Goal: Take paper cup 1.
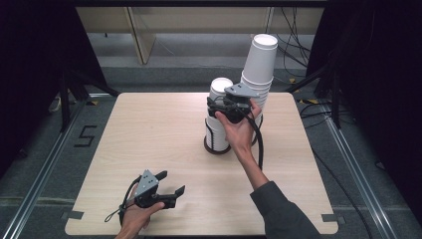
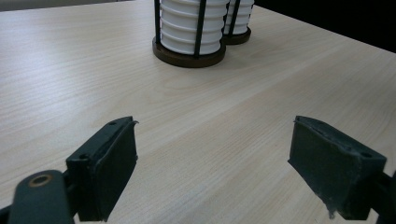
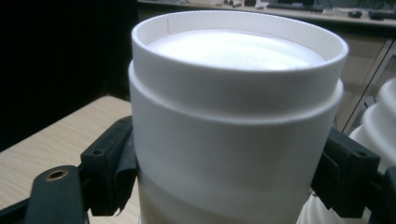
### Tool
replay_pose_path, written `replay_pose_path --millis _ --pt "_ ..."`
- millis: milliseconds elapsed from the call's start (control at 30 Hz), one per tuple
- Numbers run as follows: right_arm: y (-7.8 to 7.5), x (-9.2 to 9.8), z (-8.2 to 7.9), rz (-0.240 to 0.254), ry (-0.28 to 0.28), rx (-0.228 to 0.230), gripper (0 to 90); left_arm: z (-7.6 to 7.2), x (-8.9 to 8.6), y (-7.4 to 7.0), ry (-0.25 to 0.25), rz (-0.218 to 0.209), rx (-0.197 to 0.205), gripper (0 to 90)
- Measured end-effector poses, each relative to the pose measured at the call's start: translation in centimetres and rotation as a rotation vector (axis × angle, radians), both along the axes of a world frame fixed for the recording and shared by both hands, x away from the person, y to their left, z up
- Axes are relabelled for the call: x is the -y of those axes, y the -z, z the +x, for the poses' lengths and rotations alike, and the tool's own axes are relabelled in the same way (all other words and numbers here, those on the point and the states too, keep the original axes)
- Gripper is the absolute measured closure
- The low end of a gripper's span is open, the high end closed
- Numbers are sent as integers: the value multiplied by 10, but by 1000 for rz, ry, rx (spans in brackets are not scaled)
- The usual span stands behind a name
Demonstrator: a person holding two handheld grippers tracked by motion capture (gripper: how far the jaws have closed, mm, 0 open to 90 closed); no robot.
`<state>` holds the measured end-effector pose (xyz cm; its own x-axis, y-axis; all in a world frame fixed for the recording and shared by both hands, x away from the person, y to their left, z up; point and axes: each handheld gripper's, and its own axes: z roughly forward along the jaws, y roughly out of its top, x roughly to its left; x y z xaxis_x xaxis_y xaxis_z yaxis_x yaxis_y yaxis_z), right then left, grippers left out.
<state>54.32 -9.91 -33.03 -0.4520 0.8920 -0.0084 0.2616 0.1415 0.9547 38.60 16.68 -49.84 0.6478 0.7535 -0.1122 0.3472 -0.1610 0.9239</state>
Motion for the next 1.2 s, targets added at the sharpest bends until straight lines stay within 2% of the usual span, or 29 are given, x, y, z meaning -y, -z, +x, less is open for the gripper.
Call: replay_pose_path --millis 133,167,200,267,300,367,467,567,633,667,700,733,767,800,833,900,933,967,1000,1033,1067,1100,1133,1167,1200 --pt "-23 3 -3 19 -18 55 198 0 0 0 5 -3 -1 142" --pt "-23 3 -3 19 -18 55 198 0 0 0 5 -3 -1 143" --pt "-32 4 -5 31 -17 63 198 0 1 1 9 -8 2 142" --pt "-36 5 -6 35 -22 67 198 0 1 1 9 -7 3 142" --pt "-44 6 -9 44 -37 88 199 1 1 1 10 -3 2 142" --pt "-47 6 -10 42 -37 99 198 1 1 1 12 -1 2 142" --pt "-60 8 -21 51 -58 147 198 -1 1 1 11 17 0 143" --pt "-67 8 -30 54 -85 170 198 -2 1 1 11 7 0 142" --pt "-71 8 -38 76 -107 166 199 -2 -2 0 7 4 6 142" --pt "-73 10 -40 66 -116 187 198 -3 -3 -1 -2 8 0 142" --pt "-73 10 -40 66 -116 187 198 -3 -3 -1 -2 8 0 142" --pt "-75 10 -45 81 -134 178 198 -2 -4 -1 -6 13 0 142" --pt "-75 10 -49 109 -156 157 198 -1 -5 0 -2 -5 11 142" --pt "-75 10 -53 111 -179 157 198 -1 -5 0 -4 -2 9 142" --pt "-72 10 -62 122 -223 135 198 -1 -5 0 -2 -6 12 142" --pt "-65 9 -72 122 -271 119 198 -1 -5 0 0 -7 11 142" --pt "-65 9 -72 122 -271 119 198 -1 -5 0 0 -7 11 142" --pt "-54 8 -81 100 -302 106 198 -1 -4 0 -1 -12 12 142" --pt "-54 8 -81 100 -302 106 198 -1 -4 0 -1 -12 12 142" --pt "-47 7 -85 98 -319 103 198 -1 -4 -1 2 -13 10 142" --pt "-40 5 -90 103 -338 69 198 -1 -4 -1 0 -17 9 142" --pt "-32 4 -93 95 -356 58 198 -1 -4 -1 1 -14 11 142" --pt "-15 3 -98 67 -378 59 199 -1 -4 -1 1 -13 11 142" --pt "-7 2 -101 71 -387 25 198 -2 -5 -1 -3 -5 8 142" --pt "1 2 -102 65 -398 16 199 -2 -5 -1 -4 -5 8 142"
